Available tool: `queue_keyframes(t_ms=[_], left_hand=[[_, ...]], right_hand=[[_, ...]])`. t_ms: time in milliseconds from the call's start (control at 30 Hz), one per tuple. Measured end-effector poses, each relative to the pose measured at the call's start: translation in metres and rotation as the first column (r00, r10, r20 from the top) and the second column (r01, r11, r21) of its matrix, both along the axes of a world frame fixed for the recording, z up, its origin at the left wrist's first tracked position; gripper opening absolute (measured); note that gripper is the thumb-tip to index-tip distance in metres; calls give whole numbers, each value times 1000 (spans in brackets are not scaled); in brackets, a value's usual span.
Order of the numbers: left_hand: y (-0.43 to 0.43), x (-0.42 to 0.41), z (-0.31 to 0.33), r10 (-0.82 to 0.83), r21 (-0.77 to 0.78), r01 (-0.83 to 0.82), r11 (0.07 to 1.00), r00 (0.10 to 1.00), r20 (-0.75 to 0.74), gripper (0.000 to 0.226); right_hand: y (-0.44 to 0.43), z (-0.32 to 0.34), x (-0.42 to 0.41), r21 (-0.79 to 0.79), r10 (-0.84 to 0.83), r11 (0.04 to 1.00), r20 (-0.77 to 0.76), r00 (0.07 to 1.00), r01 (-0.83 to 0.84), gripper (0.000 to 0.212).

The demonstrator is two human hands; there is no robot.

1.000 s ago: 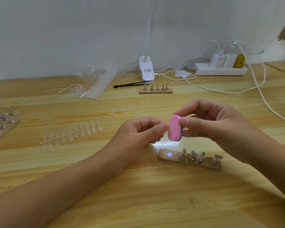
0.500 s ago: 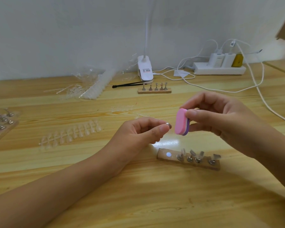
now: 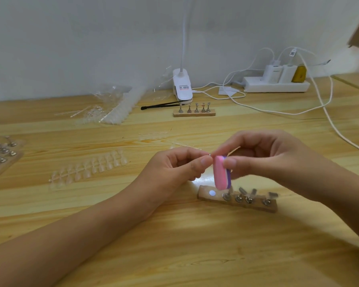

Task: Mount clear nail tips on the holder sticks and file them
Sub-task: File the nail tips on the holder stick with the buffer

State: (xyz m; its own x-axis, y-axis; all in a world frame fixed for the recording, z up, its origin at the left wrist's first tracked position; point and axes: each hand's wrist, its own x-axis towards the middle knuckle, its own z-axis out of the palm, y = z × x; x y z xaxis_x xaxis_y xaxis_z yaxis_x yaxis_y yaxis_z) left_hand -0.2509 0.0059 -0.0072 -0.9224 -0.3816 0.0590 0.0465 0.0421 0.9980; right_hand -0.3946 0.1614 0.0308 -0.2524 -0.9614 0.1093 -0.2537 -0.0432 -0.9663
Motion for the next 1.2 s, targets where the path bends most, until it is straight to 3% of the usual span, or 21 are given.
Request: queue_keyframes(t_ms=[100,267,467,633,833,1200], left_hand=[[-2,0,-2,7,3,-7,1000,1000,-2,34],[-4,-1,-3,-1,17,1,1000,1000,4,30],[-5,-1,-3,-14,79,15,997,1000,-22,27],[-4,-1,-5,-9,82,9,997,1000,-1,26],[-6,-2,-4,8,95,-8,995,1000,1,24],[-5,-3,-4,49,102,-50,994,999,18,22]], right_hand=[[-2,-3,0,-69,-107,991,63,992,111,21],[-1,-3,2,39,-10,999,63,998,7,19],[-3,-1,5,-85,-189,976,142,972,203,26],[-5,-6,13,16,-92,996,93,991,91,33],[-3,-1,9,-82,-192,976,98,977,200,25],[-6,-4,12,-42,-170,984,75,983,173,32]])
